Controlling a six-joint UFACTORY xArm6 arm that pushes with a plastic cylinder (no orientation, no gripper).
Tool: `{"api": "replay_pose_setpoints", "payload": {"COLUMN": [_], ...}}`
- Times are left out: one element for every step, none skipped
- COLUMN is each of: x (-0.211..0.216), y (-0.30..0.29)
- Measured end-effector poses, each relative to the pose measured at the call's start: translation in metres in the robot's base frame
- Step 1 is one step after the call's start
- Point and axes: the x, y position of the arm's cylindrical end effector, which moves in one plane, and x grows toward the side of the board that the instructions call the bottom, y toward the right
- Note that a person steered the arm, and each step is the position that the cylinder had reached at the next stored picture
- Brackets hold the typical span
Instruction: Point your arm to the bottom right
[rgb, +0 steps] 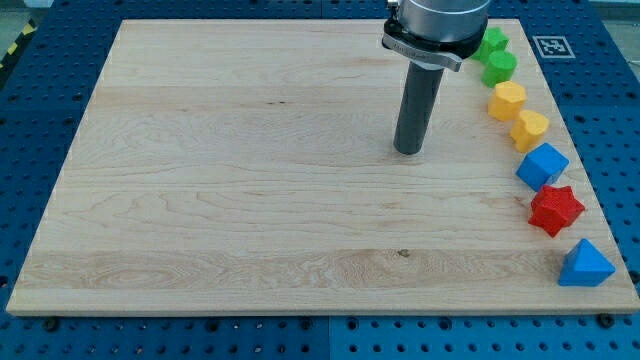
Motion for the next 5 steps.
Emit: {"api": "replay_pose_setpoints", "payload": {"x": [0.0, 0.031, 0.12, 0.183, 0.183], "y": [0.0, -0.02, -0.03, 0.01, 0.014]}}
